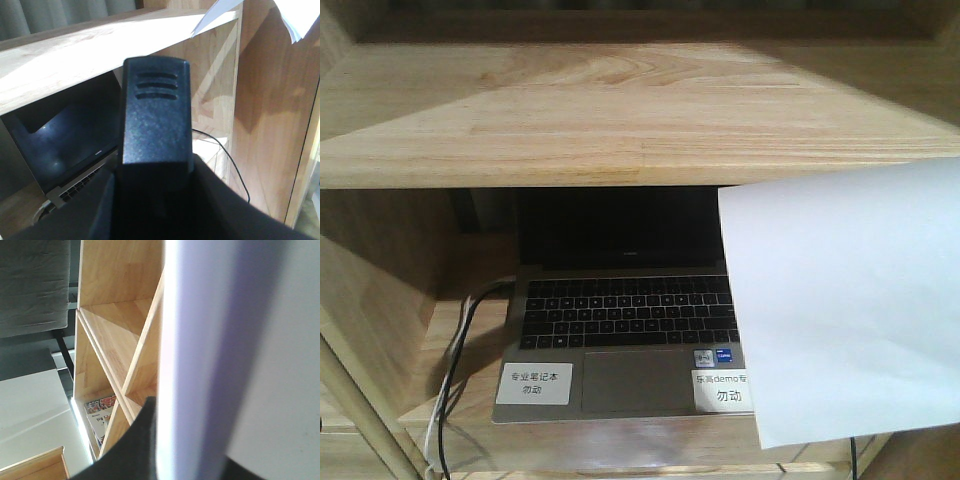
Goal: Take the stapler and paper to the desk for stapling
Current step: 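Drive the base to the wooden desk holding stapler and paper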
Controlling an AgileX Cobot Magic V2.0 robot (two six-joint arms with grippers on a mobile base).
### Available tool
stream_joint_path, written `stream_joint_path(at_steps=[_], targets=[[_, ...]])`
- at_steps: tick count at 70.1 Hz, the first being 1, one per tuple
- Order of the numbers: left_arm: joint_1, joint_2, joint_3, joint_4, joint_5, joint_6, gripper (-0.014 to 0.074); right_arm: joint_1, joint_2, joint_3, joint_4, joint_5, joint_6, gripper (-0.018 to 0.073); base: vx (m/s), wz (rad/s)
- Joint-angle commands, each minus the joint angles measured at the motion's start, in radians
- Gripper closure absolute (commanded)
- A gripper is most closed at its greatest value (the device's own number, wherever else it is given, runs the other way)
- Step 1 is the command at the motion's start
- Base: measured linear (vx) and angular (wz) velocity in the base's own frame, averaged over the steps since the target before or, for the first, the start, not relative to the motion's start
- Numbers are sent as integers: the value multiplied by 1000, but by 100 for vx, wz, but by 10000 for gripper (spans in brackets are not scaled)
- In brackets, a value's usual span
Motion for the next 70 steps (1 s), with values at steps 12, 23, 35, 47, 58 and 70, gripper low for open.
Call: stream_joint_path(at_steps=[12, 23, 35, 47, 58, 70], targets=[[-4, 15, -24, -25, -118, -1, 603, -8, 9, -30, 18, -28, -5, 565, 0, 0], [-4, 15, -24, -25, -118, -1, 603, -8, 9, -30, 18, -28, -5, 565, 0, 2], [-4, 15, -24, -25, -118, -1, 603, -8, 9, -30, 18, -28, -5, 565, -2, 7], [-4, 15, -24, -25, -118, -1, 603, -8, 9, -30, 18, -28, -5, 565, -4, 16], [-4, 15, -24, -25, -118, -1, 603, -8, 9, -30, 18, -28, -5, 565, -6, 25], [-4, 15, -24, -25, -118, -1, 603, -8, 9, -30, 18, -28, -5, 565, -8, 31]])
